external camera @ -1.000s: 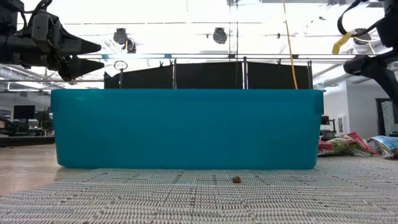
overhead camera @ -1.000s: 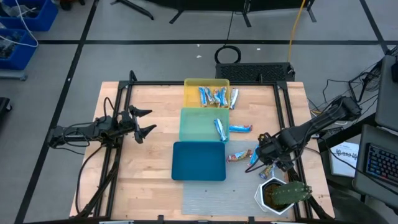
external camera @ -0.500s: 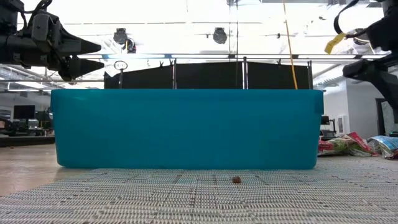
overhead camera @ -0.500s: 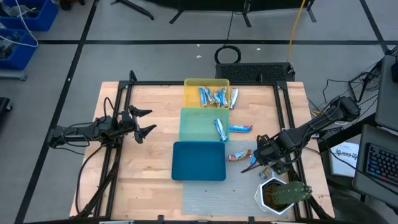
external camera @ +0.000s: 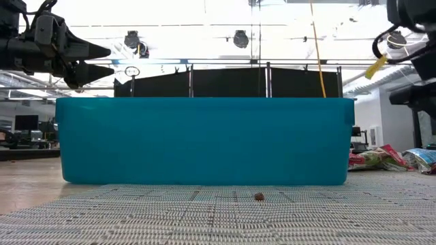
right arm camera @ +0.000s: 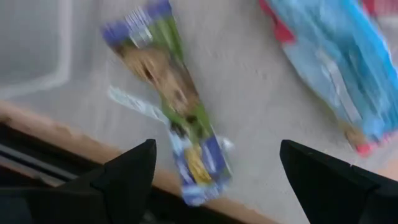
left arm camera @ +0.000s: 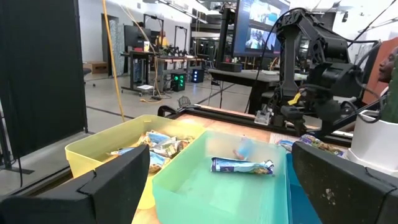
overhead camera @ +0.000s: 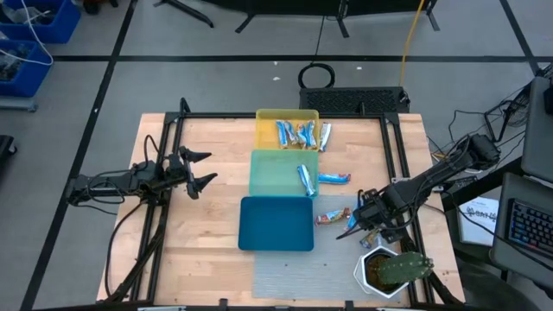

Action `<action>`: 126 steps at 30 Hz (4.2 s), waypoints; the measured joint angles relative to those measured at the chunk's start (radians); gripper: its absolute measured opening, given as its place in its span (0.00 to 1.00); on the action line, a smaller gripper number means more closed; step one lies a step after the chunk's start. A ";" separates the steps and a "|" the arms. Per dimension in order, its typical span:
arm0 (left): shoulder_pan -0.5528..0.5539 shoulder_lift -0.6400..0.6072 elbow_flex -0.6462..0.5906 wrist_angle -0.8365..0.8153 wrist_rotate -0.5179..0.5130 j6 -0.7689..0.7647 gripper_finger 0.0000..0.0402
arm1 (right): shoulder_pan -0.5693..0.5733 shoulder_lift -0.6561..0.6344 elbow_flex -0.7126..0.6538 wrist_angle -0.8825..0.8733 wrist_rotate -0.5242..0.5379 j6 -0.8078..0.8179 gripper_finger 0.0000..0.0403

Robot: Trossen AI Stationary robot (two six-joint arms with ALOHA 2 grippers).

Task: Pick and place Granola Bars by type
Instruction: Put the blue granola bar into the green bin

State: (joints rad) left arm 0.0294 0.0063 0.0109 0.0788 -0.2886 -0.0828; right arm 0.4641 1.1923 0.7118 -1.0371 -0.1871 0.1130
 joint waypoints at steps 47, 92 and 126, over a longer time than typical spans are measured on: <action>0.000 0.000 0.000 0.000 0.000 0.000 0.98 | -0.005 0.163 -0.103 0.140 -0.040 0.216 0.69; 0.000 0.000 0.000 0.000 0.000 0.000 0.98 | -0.019 0.123 0.490 -0.534 0.163 0.281 0.02; 0.000 0.000 0.000 0.000 0.000 0.000 0.98 | -0.530 0.438 0.909 -0.184 0.191 1.018 0.02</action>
State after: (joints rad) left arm 0.0296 0.0063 0.0113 0.0788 -0.2886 -0.0830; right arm -0.0662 1.6301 1.6204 -1.2210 0.0040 1.1310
